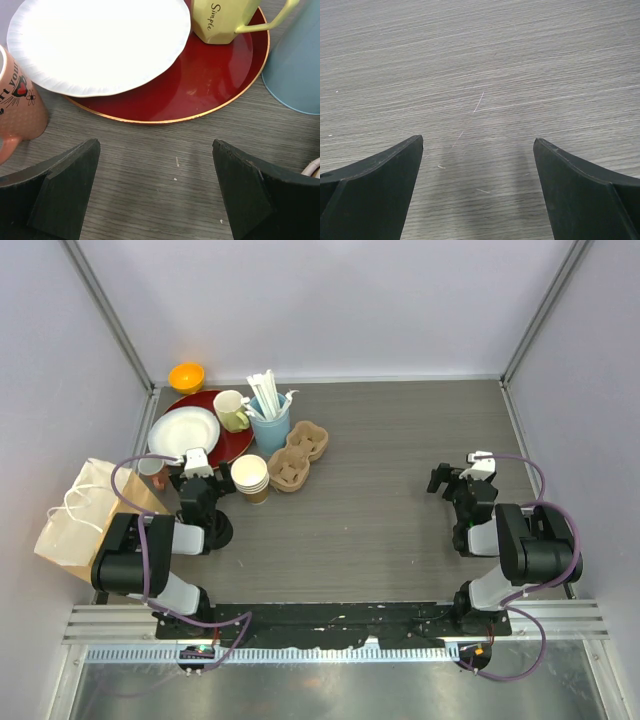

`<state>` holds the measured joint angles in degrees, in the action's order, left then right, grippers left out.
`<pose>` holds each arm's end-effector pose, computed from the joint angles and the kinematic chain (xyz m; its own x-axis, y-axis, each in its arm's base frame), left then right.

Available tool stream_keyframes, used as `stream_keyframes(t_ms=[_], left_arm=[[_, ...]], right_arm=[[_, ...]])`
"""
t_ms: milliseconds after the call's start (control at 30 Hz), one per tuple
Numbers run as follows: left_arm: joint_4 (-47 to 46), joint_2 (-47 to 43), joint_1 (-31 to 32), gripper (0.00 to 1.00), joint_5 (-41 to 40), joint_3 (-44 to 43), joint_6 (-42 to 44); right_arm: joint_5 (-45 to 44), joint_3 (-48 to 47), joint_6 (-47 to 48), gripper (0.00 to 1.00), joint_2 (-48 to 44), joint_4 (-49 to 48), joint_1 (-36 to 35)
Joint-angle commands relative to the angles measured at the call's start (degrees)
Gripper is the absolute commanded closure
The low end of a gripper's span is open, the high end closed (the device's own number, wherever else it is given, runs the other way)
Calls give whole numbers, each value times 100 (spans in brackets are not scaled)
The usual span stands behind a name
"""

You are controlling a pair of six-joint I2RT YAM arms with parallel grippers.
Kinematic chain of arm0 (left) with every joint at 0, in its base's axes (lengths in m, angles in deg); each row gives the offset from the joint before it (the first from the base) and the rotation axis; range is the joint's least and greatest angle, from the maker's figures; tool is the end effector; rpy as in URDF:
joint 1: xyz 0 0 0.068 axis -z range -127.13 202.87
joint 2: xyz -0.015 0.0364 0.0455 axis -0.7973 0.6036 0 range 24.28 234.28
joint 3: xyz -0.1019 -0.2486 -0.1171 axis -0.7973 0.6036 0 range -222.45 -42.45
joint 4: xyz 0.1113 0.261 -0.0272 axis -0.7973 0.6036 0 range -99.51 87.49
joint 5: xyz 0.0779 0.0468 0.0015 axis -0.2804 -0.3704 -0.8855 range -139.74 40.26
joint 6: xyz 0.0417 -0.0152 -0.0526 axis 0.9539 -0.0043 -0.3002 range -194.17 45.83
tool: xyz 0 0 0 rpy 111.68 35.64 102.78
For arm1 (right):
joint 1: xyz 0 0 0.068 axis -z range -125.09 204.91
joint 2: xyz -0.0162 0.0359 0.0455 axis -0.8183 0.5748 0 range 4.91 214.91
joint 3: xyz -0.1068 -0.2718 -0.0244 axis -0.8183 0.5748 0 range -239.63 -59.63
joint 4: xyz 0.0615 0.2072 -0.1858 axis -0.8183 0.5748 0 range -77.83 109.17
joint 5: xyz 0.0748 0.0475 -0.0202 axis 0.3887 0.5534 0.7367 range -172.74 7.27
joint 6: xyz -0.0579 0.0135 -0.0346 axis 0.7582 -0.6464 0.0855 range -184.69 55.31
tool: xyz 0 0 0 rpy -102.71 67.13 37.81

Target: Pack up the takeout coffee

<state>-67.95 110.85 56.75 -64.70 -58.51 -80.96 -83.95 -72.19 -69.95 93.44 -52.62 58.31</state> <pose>0.2749 -0.0041 0.1366 -0.1851 -0.1020 -0.9774 -0.2098 0.9758 -0.0621 0.2629 -0.0168 0.1257 -0.1854 0.1029 -0.9773 0.0974 0.9915 0.0859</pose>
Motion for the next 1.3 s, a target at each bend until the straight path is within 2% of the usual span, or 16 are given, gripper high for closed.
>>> stream_keyframes(t_ms=[0,33,233,333,367,467,567,667,733,833,867,900,933,1000,1100,1267], left_arm=[[-212,-78,8,0,-16,-73,90],[-221,-78,-1,0,-16,-73,90],[-247,-78,8,0,11,-65,99],[76,-271,-28,0,-86,-221,20],[617,-541,-45,0,-42,-301,19],[1742,-1009,-80,0,168,-688,46],[2273,-1554,-98,0,195,-899,55],[3221,-1862,-168,2,195,-1241,116],[4416,-1985,-221,4,405,-1776,221],[6461,-2082,-221,16,1466,-2777,546],[6929,-2082,-221,26,1931,-3067,817],[7386,-2082,-221,29,2780,-3592,915],[8234,-2056,-212,31,3110,-3824,994],[8846,-1986,-134,32,3507,-4350,1214],[9525,-1714,104,34,3211,-4730,1373],[9570,-1004,586,49,2060,-5029,1470]], right_arm=[[-264,-98,-89,3,-186,-297,12],[-526,-133,-124,3,-283,-45,12],[-695,-730,-185,5,-1116,1616,3],[-925,-889,-545,5,-1469,1821,3],[-498,-967,-642,5,-1644,1821,3],[-64,-1396,-1089,9,-1769,2189,-32],[260,-1967,-1197,13,-1778,2997,-199],[210,-2294,-978,14,-1857,3569,-636],[157,-2418,-688,14,-1980,3885,-919],[165,-2593,-512,14,-2068,4194,-1359],[191,-2690,-503,14,-2068,4247,-1525],[261,-2743,-511,15,-2068,4360,-1596],[401,-2804,-511,15,-2042,4422,-1658],[499,-3015,-538,16,-2015,4658,-1833],[526,-3253,-555,18,-1971,4949,-2053],[727,-3472,-608,20,-1875,5170,-2291]])
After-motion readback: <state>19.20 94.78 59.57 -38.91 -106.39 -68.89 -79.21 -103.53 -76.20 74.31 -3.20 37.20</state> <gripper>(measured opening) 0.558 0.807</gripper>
